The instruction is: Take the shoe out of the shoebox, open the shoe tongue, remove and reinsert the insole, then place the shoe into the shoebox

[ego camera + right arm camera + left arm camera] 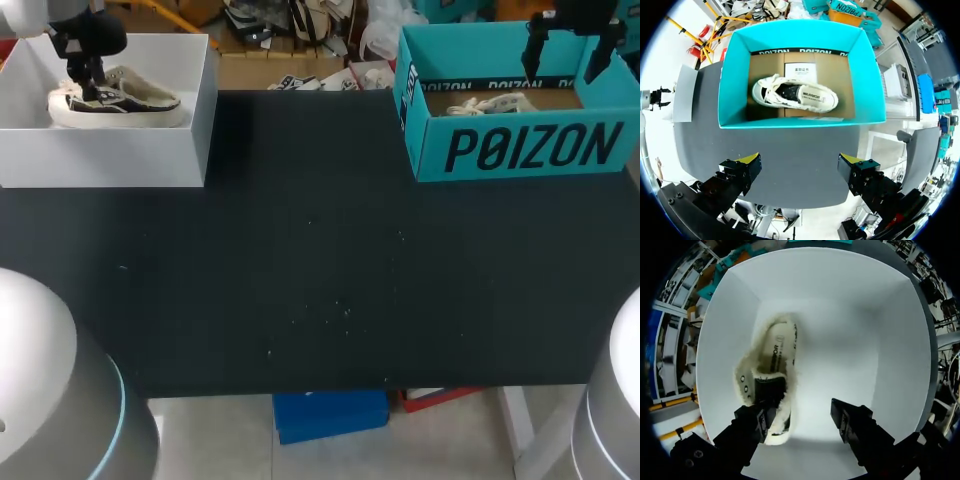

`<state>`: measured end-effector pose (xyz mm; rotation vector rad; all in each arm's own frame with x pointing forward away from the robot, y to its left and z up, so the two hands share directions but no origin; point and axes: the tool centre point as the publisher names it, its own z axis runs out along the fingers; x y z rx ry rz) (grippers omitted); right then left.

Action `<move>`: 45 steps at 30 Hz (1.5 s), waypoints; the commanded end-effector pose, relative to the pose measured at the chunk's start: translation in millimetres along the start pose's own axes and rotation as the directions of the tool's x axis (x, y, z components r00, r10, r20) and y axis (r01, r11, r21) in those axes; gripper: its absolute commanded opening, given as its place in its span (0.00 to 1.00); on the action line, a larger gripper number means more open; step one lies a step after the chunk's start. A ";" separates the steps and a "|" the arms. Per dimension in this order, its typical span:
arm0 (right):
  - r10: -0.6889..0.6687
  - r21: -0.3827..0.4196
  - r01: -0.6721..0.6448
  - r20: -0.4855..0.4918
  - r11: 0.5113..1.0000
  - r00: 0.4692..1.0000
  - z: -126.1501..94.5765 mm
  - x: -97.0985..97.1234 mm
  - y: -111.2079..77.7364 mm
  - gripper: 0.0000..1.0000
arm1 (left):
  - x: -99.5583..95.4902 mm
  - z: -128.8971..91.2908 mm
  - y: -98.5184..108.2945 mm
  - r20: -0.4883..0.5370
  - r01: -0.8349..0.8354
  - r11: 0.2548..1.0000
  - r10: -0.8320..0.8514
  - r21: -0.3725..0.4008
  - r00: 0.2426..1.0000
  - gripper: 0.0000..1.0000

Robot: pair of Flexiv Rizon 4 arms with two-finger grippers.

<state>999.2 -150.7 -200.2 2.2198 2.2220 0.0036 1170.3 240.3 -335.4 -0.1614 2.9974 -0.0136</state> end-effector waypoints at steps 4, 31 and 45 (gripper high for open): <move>0.001 0.001 -0.001 0.000 1.000 1.000 -0.2 0.3 0.3 1.00 | -44.3 36.0 -7.7 -0.076 -0.025 1.000 0.025 -0.005 0.997 0.55; 0.001 0.001 -0.001 0.000 1.000 1.000 -0.2 0.3 0.3 1.00 | -23.6 47.0 -16.4 -0.100 -0.038 0.999 0.036 -0.013 0.994 0.00; 0.001 0.001 -0.001 0.000 1.000 1.000 -0.2 0.3 0.3 1.00 | 35.1 -87.6 -34.6 0.032 -0.055 0.998 0.055 -0.001 0.998 0.00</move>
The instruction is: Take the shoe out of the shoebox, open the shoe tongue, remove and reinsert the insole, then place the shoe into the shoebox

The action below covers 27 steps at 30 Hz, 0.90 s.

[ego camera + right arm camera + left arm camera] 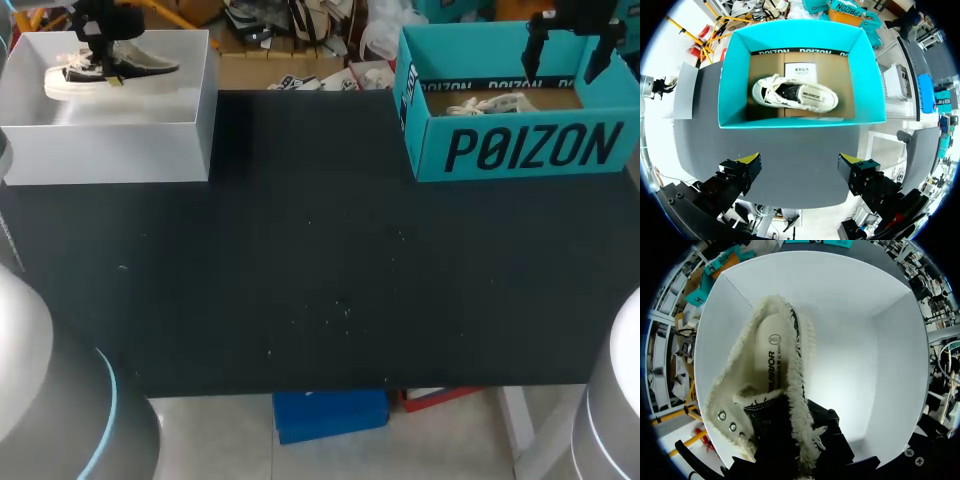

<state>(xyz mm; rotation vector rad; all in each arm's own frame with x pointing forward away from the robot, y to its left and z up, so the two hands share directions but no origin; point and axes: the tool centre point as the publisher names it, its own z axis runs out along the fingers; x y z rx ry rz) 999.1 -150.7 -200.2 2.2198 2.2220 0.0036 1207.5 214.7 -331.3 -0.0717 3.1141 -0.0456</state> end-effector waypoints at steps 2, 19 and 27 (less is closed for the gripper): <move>0.000 0.001 0.000 0.000 1.000 1.000 -0.1 0.3 0.3 1.00 | 92.5 -98.2 -19.1 0.168 0.016 1.000 -0.012 -0.024 0.986 0.00; 0.000 0.001 0.000 0.000 1.000 1.000 -0.1 0.3 0.3 1.00 | 281.6 -208.8 -154.9 0.373 0.218 0.974 -0.177 -0.069 0.911 0.00; 0.000 0.001 0.000 0.000 1.000 1.000 -0.1 0.3 0.3 1.00 | 358.2 -219.2 -210.0 0.415 0.212 0.974 -0.160 -0.084 0.896 0.00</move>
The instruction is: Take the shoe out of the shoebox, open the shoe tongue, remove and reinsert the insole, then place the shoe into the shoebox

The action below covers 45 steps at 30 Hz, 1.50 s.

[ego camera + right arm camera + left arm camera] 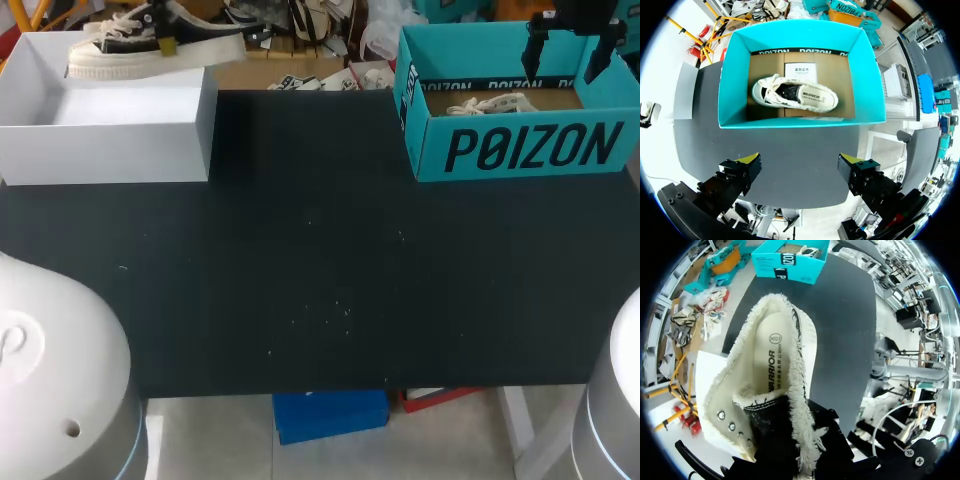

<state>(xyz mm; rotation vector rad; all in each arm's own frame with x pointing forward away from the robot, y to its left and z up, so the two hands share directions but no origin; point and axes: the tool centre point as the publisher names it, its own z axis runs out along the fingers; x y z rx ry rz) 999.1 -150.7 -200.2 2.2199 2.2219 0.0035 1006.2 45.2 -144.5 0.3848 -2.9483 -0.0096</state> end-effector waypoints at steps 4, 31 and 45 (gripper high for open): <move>0.000 0.001 0.000 0.000 1.000 1.000 -0.1 0.4 0.3 1.00 | 193.9 4.6 -15.6 0.606 0.017 0.999 0.014 -0.045 0.795 0.00; 0.000 0.001 0.000 0.000 1.000 1.000 -0.1 0.4 0.3 1.00 | 221.6 80.7 -31.3 0.540 -0.133 0.990 0.133 -0.038 0.831 0.00; 0.000 0.001 0.000 0.000 1.000 1.000 -0.1 0.4 0.3 1.00 | 209.5 135.1 -43.3 0.484 -0.211 0.978 0.185 0.000 0.856 0.00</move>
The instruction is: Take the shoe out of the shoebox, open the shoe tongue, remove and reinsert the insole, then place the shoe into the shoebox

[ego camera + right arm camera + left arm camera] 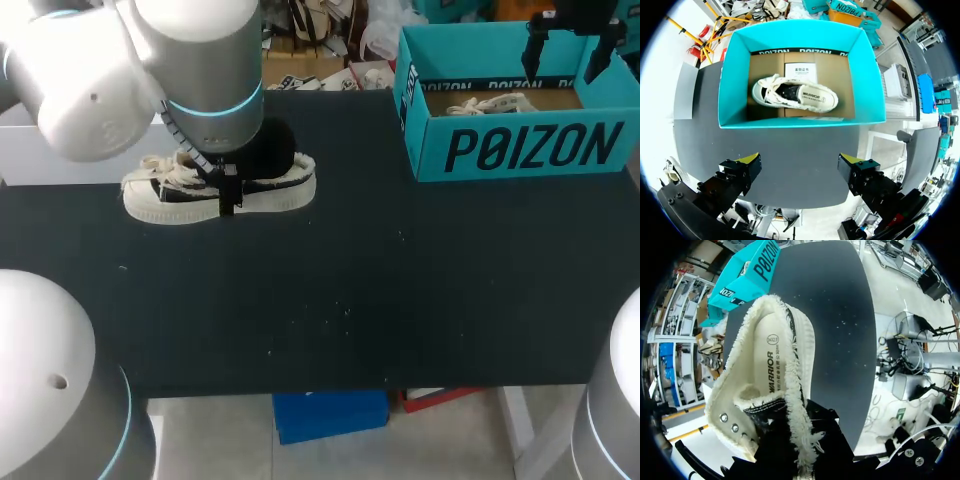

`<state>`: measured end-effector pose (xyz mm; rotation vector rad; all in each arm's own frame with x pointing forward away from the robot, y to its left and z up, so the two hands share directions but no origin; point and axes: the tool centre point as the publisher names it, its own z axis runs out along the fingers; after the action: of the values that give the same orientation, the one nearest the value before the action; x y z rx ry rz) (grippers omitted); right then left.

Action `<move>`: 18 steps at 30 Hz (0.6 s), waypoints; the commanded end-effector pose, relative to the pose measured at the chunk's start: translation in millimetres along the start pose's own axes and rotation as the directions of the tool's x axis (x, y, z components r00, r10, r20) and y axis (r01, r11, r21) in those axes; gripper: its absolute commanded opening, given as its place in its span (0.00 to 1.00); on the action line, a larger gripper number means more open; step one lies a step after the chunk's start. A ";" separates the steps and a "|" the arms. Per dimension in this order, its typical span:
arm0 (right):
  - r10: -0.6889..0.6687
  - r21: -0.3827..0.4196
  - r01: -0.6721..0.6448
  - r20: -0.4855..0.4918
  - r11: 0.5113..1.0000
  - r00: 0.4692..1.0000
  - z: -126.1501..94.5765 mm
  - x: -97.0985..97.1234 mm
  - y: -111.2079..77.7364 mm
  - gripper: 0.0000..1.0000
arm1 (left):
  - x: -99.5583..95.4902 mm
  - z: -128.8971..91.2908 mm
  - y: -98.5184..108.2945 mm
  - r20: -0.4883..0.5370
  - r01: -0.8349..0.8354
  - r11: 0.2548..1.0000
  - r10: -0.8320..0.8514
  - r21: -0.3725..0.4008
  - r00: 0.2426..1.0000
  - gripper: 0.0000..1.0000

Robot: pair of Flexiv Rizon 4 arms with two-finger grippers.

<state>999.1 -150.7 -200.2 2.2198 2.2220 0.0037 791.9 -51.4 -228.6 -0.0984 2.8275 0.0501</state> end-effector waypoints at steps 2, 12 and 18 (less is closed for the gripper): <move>0.001 0.001 -0.001 0.000 1.000 1.000 -0.1 0.3 0.4 1.00 | 2.3 24.0 -6.9 0.014 -0.027 0.999 0.026 0.041 1.000 0.00; 0.001 0.001 -0.001 0.000 1.000 1.000 -0.1 0.3 0.4 1.00 | 10.0 72.1 -42.8 0.023 -0.110 0.993 0.109 0.040 0.994 0.00; 0.001 0.001 -0.001 0.000 1.000 1.000 -0.1 0.3 0.4 1.00 | 16.8 110.7 -63.0 0.013 -0.139 0.990 0.139 0.019 0.990 0.00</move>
<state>999.1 -150.7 -200.2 2.2198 2.2220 0.0036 801.3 -89.3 -312.3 0.1080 2.8099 0.0235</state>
